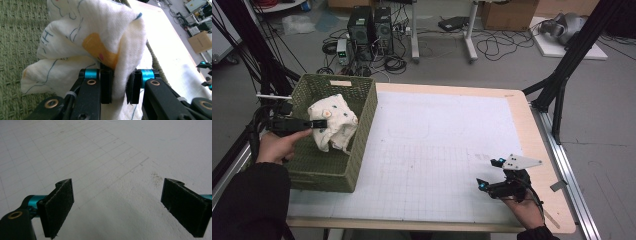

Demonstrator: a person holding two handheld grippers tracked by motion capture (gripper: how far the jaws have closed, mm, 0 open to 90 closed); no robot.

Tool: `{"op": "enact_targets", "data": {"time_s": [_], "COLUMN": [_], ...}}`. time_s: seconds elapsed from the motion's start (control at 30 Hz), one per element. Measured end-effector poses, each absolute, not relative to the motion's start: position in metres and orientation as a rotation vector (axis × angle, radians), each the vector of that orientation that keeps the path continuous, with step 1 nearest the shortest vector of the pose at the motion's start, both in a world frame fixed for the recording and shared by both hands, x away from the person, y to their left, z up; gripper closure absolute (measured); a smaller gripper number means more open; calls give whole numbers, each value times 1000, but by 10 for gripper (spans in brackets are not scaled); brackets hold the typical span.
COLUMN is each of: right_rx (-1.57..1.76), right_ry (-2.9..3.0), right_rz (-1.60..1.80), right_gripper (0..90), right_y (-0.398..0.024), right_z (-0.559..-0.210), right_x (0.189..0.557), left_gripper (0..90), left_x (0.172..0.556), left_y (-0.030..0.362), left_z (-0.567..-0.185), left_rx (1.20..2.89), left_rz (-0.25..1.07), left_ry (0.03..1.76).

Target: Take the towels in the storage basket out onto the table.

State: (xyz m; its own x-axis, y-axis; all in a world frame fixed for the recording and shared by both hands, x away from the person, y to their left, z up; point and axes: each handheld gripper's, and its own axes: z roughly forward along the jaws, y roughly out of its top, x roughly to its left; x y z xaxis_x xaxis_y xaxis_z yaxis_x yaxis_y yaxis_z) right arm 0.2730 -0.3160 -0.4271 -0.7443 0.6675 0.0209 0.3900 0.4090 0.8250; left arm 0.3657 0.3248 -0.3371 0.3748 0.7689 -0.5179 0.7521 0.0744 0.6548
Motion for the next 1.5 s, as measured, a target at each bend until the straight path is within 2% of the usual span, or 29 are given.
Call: {"op": "enact_targets", "data": {"time_s": [0.67, 1.13, 1.5], "right_rx": [926, 928, 918], "right_ry": [2352, 2353, 2348], "right_rz": [1253, 1254, 1256], "right_gripper": [104, 103, 104], "right_y": [-316, -315, -315], "right_z": [-427, -427, -427], "right_x": [274, 274, 275], "left_gripper": [776, 776, 776], "left_x": [362, 372, 380], "left_y": [325, 309, 282], "left_z": [-312, -306, -298], "left_rx": [1583, 1538, 1536], "left_rz": [-64, -143, -175], "left_ry": [1209, 1162, 1082]}}
